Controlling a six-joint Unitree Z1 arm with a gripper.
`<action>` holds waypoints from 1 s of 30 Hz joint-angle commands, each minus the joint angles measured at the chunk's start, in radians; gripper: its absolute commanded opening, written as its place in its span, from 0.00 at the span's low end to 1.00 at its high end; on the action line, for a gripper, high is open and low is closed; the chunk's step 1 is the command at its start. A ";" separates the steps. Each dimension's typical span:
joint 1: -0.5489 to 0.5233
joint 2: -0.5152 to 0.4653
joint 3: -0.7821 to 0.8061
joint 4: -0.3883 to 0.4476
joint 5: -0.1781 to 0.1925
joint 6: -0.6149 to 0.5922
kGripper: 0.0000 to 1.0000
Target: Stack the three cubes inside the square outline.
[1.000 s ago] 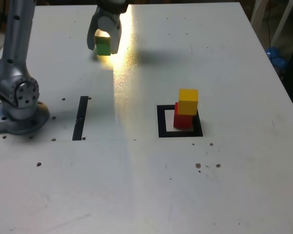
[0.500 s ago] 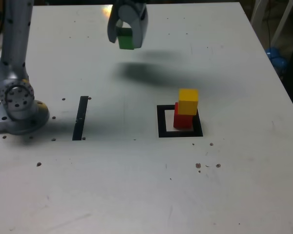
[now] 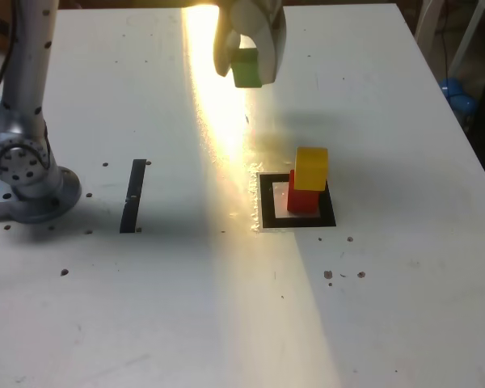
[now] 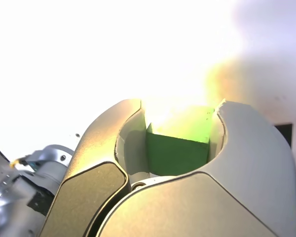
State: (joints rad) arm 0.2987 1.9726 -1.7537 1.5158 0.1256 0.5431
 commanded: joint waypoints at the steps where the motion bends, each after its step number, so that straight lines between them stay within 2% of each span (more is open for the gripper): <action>1: -0.026 0.001 -0.014 0.010 -0.009 -0.020 0.26; 14: -0.198 0.021 -0.097 0.065 -0.049 -0.164 0.26; 23: -0.290 0.096 -0.195 0.080 -0.081 -0.226 0.25; 30: -0.321 0.159 -0.246 0.079 -0.109 -0.244 0.25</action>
State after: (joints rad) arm -0.0181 2.1216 -1.9933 1.5862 0.0205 0.3013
